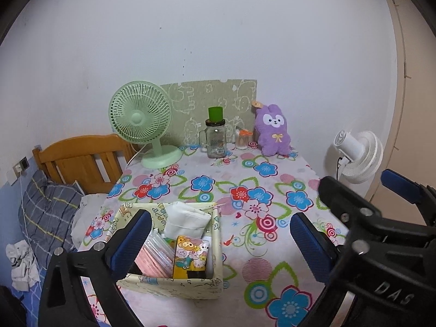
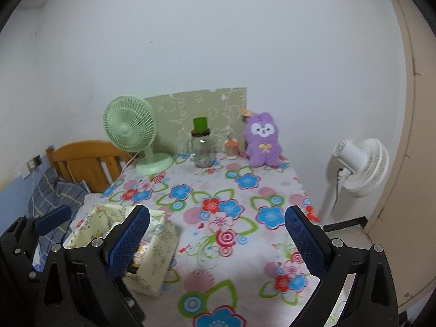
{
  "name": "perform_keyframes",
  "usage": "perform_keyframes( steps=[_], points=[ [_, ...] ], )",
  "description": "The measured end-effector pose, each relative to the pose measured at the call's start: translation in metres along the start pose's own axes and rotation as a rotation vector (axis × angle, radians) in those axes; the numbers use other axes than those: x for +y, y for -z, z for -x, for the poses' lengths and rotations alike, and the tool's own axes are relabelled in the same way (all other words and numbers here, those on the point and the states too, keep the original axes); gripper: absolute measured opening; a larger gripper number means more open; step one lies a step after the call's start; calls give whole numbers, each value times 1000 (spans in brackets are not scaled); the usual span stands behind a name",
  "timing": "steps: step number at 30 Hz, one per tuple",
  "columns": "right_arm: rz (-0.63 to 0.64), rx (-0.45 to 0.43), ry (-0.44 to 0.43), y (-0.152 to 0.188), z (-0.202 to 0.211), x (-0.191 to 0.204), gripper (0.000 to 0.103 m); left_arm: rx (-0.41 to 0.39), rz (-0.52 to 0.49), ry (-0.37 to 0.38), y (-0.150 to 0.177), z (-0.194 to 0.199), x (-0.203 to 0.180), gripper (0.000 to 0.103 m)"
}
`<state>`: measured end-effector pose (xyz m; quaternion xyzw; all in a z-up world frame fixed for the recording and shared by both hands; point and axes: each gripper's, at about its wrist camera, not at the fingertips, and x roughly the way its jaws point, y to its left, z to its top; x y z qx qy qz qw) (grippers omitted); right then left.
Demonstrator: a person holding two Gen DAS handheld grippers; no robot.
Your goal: Organize soft objects
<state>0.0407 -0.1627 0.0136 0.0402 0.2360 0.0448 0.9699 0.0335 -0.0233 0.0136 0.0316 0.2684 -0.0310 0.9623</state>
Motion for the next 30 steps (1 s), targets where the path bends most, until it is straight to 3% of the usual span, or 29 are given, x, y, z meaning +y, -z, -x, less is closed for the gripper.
perform_keyframes(
  steps=[15,30],
  points=[
    [-27,-70,77,5,45,-28,101,-59,4,-14,1,31,0,103],
    [-33,-83,72,7,51,-21,101,-70,33,-28,4,38,14,103]
  ],
)
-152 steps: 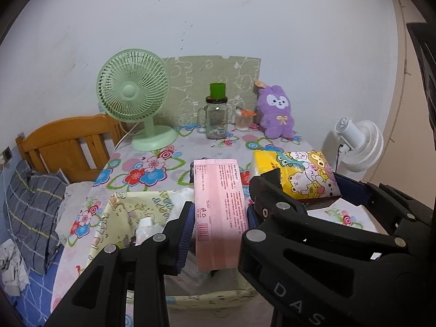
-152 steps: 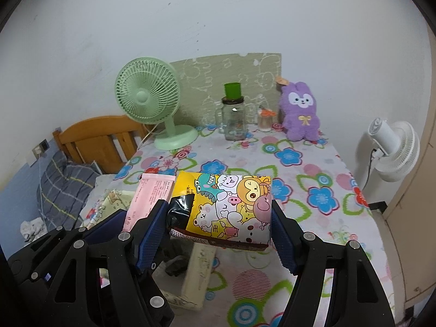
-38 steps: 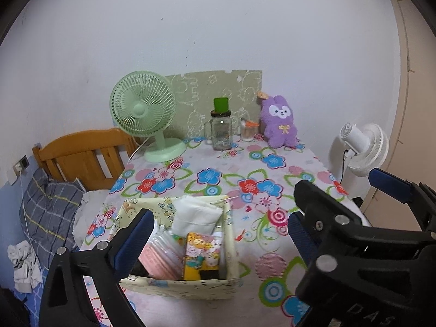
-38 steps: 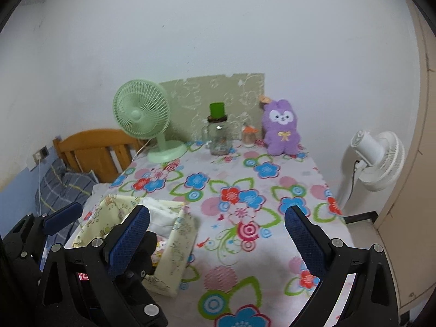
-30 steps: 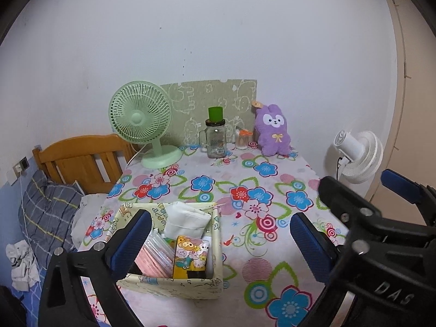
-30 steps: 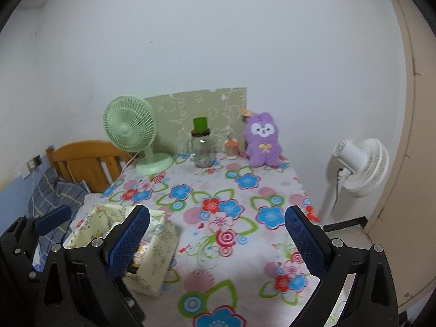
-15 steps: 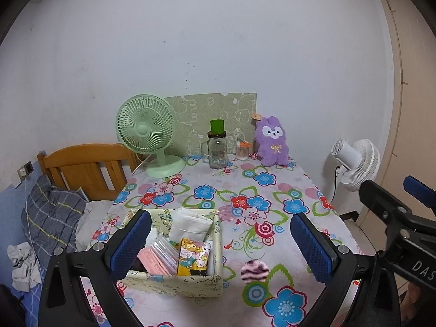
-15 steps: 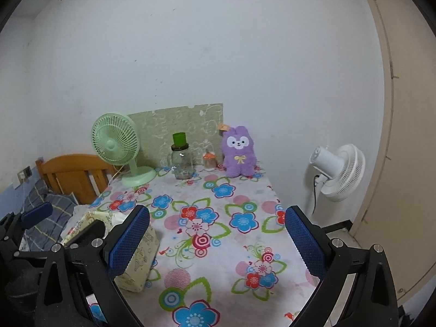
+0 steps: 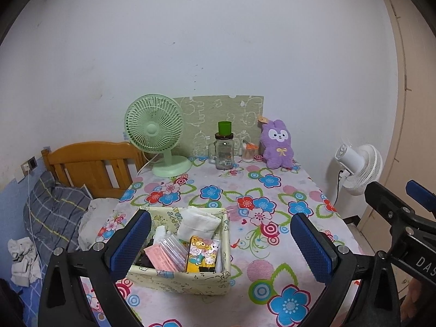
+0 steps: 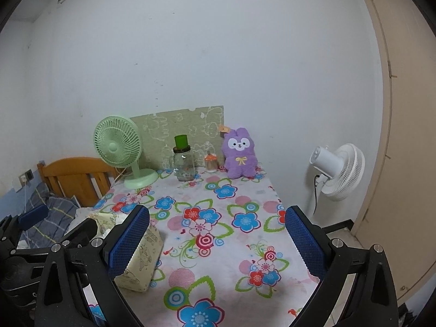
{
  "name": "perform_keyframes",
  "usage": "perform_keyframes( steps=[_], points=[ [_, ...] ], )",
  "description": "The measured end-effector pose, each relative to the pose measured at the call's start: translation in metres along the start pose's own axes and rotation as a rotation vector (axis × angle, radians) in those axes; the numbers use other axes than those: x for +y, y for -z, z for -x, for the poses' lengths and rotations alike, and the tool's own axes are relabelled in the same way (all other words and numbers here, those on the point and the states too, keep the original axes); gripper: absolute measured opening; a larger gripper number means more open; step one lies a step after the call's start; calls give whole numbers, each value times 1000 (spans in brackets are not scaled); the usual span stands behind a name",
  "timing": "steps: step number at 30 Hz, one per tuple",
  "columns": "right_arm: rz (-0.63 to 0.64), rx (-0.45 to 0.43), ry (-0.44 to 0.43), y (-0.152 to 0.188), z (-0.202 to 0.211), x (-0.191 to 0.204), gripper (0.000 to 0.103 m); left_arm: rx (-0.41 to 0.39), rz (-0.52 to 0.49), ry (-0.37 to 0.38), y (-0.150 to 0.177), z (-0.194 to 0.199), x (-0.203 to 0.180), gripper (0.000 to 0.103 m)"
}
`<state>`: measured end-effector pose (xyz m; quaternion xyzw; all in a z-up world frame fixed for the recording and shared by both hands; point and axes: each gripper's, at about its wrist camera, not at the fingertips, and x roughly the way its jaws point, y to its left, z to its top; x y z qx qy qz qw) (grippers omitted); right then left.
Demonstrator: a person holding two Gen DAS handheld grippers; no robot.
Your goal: Organize soft objects
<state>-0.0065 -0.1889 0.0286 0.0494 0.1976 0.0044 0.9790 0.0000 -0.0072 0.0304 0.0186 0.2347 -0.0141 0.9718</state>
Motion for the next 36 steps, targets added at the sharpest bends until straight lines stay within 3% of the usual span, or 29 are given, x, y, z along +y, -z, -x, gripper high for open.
perform_keyframes(
  steps=[36],
  points=[
    [39,13,-7,0,-9,17,102,-11,44,-20,0,-3,22,103]
  ],
)
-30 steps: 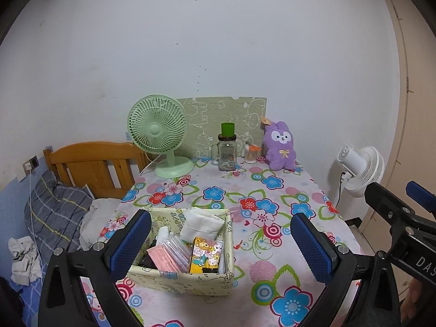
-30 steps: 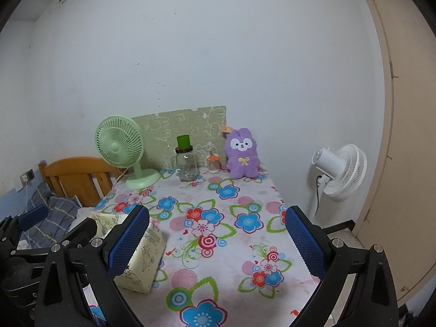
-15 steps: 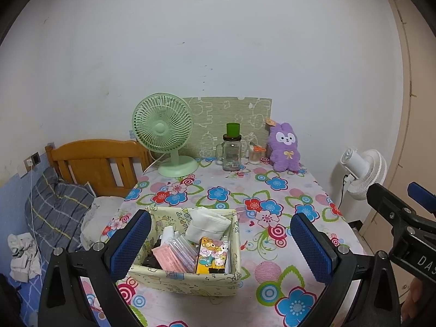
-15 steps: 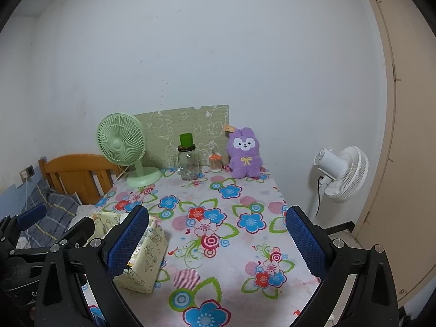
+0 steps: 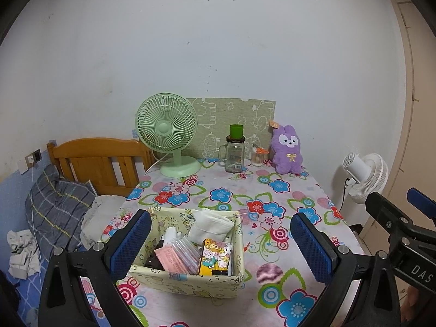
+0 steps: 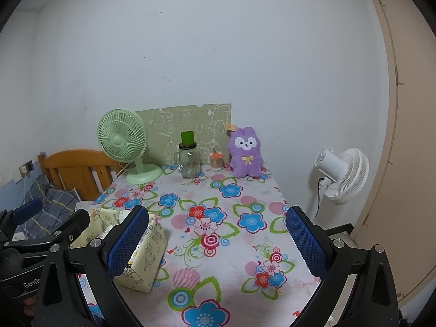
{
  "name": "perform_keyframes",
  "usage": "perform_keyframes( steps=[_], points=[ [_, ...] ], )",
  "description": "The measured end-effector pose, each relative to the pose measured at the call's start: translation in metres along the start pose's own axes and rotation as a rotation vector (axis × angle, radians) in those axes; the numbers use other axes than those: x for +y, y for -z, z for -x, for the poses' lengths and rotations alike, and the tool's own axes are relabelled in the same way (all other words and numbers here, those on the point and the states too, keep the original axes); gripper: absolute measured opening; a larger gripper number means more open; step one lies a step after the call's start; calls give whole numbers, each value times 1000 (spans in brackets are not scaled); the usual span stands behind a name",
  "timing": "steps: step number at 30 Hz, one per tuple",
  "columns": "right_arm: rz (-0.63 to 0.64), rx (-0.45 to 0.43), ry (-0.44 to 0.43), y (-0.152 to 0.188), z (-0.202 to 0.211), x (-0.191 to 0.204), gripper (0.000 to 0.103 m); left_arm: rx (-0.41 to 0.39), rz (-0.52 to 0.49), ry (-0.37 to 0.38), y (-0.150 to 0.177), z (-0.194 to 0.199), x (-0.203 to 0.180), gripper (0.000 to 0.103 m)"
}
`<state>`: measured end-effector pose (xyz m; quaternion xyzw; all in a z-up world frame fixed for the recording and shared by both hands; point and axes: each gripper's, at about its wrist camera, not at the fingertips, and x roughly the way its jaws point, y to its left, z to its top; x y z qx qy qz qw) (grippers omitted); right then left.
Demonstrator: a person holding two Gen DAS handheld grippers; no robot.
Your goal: Organize soft objects
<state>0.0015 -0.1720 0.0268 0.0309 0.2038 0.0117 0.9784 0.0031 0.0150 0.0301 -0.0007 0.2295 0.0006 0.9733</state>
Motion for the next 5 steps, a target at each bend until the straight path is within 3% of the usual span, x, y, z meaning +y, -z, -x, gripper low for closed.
perform_keyframes(
  steps=[5],
  points=[
    [-1,4,-1,0,-1,0,102,2,-3,-3,0,0,0,103]
  ],
)
